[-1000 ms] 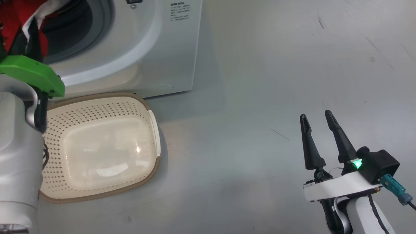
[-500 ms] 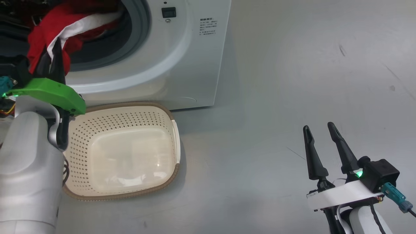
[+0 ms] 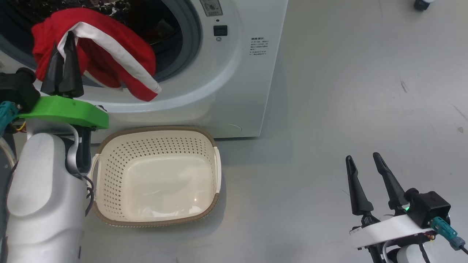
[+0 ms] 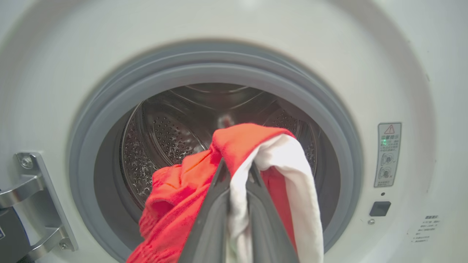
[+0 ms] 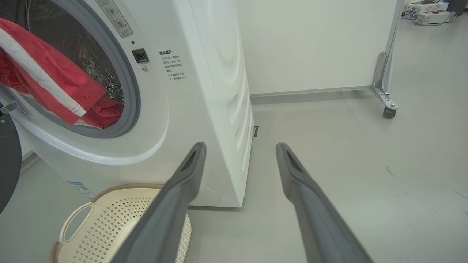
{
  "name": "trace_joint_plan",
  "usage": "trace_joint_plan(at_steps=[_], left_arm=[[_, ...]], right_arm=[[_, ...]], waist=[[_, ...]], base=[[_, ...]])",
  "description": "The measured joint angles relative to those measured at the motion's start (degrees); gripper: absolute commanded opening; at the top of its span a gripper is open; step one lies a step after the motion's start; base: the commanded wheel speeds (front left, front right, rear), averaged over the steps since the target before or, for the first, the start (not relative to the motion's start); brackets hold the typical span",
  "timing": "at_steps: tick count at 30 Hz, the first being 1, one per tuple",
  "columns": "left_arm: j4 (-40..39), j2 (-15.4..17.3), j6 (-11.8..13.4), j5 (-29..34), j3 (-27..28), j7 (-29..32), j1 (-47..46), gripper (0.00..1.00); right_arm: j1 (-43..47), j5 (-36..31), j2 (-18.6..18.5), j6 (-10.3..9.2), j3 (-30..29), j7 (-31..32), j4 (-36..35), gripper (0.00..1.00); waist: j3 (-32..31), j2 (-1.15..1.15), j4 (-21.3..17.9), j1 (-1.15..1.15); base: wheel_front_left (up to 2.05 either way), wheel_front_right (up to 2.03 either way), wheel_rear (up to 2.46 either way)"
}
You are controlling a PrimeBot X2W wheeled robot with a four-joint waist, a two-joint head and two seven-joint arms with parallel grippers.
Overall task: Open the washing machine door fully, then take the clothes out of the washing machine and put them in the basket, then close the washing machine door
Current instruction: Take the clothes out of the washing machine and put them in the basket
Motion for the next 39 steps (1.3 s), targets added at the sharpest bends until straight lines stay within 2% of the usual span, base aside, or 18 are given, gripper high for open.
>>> trace_joint_plan(at_steps=[9,18,22,27,39], left_arm=[[-6.7,-0.6,0.0,0.8,0.1,0.0,4.5,0.00],[-7.5,-0.6,0.0,1.8,-1.3,0.0,10.5,0.00],[-6.4,-0.6,0.0,1.8,-3.5,0.0,13.4,0.00],[-3.5,-0.6,0.0,1.7,-3.6,0.0,16.4,0.00],[3.7,1.2,-0.2,2.5,-4.7,1.4,17.8,0.00]], right_arm=[[0.8,0.0,0.0,0.01,-0.1,0.0,-0.1,1.00],[1.0,0.0,-0.1,0.43,0.5,0.0,-0.1,1.00],[1.1,0.0,-0.3,0.44,0.7,0.0,-0.2,1.00],[1.1,0.0,-0.3,0.45,1.2,0.0,-0.7,1.00],[0.4,-0.9,-0.4,0.51,2.0,0.0,-2.3,1.00]], waist=[[-1.4,0.00,2.4,0.00],[-2.0,0.00,2.9,0.00],[-1.8,0.00,2.8,0.00],[-0.8,0.00,2.4,0.00],[3.2,0.00,0.0,0.00]], base=[[0.00,0.00,0.00],[0.00,0.00,0.00],[0.00,0.00,0.00],[0.00,0.00,0.00],[0.00,0.00,0.00]])
